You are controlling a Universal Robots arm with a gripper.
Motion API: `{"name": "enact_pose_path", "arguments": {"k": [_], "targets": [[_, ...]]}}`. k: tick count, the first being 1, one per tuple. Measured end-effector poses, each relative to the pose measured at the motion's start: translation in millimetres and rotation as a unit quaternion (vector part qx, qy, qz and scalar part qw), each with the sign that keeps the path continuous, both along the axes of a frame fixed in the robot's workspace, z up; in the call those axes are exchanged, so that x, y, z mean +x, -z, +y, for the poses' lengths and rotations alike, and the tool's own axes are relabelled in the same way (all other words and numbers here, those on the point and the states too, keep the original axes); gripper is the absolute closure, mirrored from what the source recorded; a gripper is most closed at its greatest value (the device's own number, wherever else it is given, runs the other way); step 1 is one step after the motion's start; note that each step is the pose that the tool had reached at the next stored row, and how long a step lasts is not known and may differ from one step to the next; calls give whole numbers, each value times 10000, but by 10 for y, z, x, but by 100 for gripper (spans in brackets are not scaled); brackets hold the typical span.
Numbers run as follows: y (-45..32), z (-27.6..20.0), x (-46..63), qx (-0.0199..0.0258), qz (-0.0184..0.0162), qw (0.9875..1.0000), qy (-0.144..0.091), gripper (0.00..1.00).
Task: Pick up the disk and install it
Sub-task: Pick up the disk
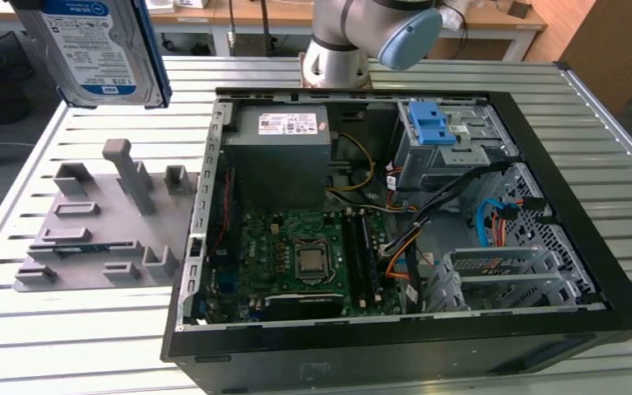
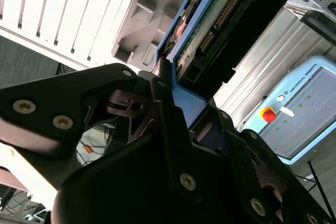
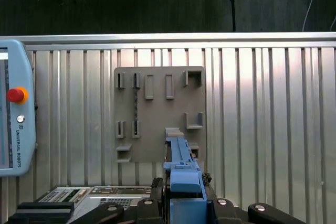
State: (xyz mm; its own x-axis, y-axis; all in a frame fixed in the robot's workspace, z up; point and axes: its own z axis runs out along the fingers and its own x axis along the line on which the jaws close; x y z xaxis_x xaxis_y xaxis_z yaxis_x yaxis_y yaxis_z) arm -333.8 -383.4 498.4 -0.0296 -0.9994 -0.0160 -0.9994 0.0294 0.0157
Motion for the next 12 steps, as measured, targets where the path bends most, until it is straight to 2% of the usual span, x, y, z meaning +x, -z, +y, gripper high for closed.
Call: {"name": "enact_pose_path", "arguments": {"k": [12], "targets": [[2, 0, 143, 0, 0, 10000, 0, 64]]}}
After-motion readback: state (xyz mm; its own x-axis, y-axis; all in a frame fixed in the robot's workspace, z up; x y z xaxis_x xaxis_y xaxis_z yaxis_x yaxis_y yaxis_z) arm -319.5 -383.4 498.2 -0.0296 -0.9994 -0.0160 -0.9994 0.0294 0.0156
